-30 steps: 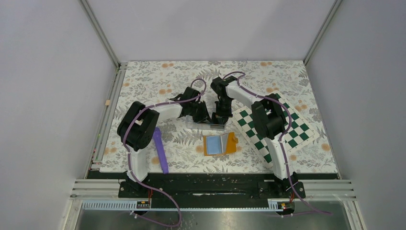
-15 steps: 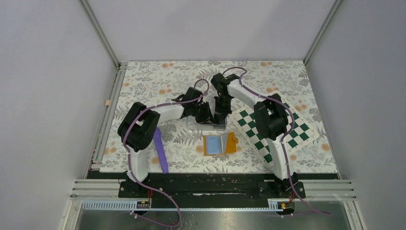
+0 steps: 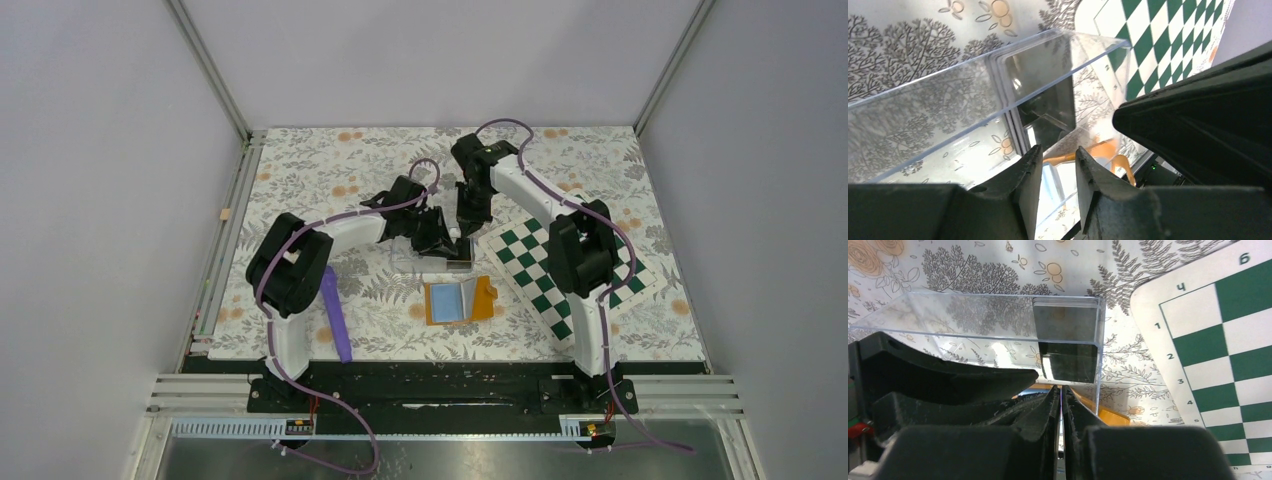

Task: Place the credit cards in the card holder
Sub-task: Pick up the credit card from the storage box.

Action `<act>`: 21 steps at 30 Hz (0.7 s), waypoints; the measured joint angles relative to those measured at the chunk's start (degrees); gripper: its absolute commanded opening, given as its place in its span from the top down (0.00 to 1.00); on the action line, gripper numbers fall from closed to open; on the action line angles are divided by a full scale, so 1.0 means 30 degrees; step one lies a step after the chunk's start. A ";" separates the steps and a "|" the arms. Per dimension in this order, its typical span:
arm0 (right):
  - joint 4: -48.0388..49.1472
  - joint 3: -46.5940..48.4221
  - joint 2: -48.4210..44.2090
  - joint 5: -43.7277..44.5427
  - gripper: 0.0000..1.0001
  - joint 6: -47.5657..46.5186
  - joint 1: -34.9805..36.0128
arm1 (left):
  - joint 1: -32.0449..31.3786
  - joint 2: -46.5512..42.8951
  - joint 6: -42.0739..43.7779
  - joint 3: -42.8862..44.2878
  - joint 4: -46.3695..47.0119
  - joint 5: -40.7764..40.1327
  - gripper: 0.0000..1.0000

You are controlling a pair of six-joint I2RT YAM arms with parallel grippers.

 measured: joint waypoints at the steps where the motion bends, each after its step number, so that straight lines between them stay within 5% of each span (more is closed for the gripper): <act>1: -0.0007 0.0000 -0.0087 0.0051 0.90 -0.0029 -0.0080 | -0.0022 0.0000 0.0131 0.0240 -0.0277 -0.0080 0.67; 14: 0.0000 -0.0481 -0.0532 0.0452 0.88 -0.0444 -0.0474 | -0.0874 0.1042 0.1566 0.3810 -0.4692 -0.2659 0.61; 21: -0.0073 -0.1209 -0.1566 0.0918 0.73 -0.0780 -0.1129 | -0.0874 0.2229 0.1552 0.4102 -0.5843 -0.3388 0.71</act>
